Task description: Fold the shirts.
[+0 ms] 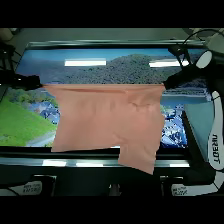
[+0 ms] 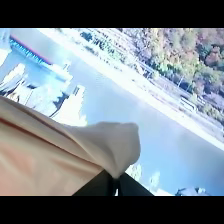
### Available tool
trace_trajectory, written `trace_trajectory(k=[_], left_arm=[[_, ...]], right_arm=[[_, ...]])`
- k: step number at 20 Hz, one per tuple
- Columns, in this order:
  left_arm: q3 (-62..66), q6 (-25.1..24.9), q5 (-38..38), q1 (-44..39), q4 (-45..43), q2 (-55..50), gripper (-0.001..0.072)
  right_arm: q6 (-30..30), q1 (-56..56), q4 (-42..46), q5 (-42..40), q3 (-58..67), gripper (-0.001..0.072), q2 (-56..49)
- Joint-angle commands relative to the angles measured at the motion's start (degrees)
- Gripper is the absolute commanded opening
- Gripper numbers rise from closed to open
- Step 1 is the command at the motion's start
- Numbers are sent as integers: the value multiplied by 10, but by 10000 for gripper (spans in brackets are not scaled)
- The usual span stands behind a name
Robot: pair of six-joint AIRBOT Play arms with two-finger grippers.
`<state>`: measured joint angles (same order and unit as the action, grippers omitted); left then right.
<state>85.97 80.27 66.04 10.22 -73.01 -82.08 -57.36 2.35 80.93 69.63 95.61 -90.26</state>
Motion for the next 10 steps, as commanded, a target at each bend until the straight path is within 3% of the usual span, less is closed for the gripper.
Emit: trace_trajectory(k=[1, 5, 8, 10], left_arm=[[38, 7, -65, -2, 34, -126, 30], [86, 7, -117, -13, 54, -198, 30], [86, 7, -138, -14, 75, -204, 31], [86, -22, -98, -11, 74, -193, 31]], right_arm=[[-64, -28, 16, -193, -2, 18, -93], [-102, -26, 17, -289, -2, 18, -116], [-104, -26, 17, -260, -2, 19, -112], [-76, -24, 30, -190, -2, 19, -92]])
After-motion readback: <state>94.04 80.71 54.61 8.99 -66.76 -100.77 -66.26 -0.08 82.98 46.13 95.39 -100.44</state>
